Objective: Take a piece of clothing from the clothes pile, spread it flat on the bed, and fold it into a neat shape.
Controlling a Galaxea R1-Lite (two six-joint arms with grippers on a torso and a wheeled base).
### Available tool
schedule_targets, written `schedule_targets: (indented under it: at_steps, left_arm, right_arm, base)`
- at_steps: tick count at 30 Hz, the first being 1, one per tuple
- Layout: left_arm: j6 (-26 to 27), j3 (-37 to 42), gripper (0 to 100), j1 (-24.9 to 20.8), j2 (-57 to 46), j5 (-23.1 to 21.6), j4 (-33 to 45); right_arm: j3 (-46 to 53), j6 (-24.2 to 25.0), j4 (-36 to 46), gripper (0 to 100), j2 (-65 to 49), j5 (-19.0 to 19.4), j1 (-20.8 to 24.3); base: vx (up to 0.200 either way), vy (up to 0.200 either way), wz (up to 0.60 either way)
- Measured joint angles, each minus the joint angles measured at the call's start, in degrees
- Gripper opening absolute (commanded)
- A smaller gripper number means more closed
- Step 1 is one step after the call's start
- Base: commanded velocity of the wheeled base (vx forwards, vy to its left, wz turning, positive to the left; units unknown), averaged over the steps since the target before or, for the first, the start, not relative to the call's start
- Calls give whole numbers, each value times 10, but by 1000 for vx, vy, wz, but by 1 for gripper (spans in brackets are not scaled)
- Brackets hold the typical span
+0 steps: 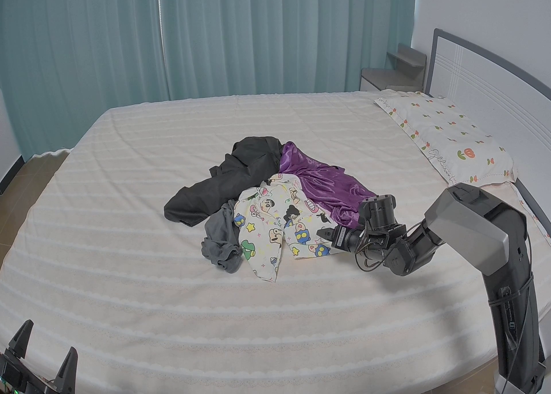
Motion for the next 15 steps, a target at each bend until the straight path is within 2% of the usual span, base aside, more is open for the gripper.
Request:
schedule_targets:
  at_steps: [11,12,15]
  left_arm:
    - [0,0,100,0,0,0,0]
    - [0,0,100,0,0,0,0]
    - [0,0,100,0,0,0,0]
  right_arm:
    - [-83,-45,44,100,51,-35,4]
    - [-89,-47,49,0,54,-36,5]
    - [-100,-48,60,0,60,-36,9]
  base:
    - [0,0,0]
    - [0,0,0]
    - [0,0,0]
